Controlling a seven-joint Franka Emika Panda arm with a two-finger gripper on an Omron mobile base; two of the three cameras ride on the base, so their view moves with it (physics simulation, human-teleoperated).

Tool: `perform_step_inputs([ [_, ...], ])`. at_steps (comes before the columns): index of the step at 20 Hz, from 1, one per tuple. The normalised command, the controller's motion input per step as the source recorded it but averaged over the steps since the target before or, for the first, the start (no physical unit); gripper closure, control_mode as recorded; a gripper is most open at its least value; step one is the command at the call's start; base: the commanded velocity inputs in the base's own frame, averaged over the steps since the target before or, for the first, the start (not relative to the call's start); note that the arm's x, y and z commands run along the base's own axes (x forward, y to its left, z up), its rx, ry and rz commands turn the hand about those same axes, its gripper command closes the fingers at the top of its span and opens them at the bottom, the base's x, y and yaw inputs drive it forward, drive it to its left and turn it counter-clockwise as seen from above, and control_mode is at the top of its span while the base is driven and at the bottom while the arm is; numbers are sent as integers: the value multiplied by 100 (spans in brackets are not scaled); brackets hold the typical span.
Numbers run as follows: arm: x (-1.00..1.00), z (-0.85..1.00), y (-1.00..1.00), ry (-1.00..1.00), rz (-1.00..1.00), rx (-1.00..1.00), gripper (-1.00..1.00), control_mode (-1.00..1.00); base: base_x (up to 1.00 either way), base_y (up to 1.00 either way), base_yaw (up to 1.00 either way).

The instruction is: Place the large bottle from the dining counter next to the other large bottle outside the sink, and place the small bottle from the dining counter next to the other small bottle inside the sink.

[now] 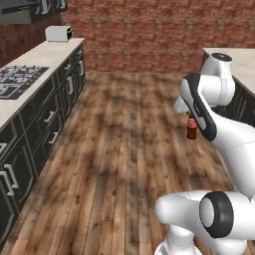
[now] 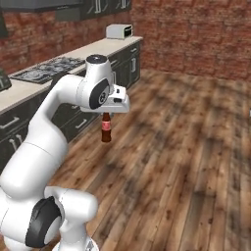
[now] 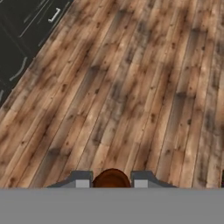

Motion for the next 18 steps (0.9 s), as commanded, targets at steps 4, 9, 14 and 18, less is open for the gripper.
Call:
perform_step_inputs([
  [4,0,0,0,0,0,0,100,100,100,-4,0],
  [9,0,0,0,0,0,0,100,100,100,-4,0],
  [14,0,0,0,0,0,0,100,100,100,-1,0],
  [18,0,0,0,0,0,0,100,100,100,0,0],
])
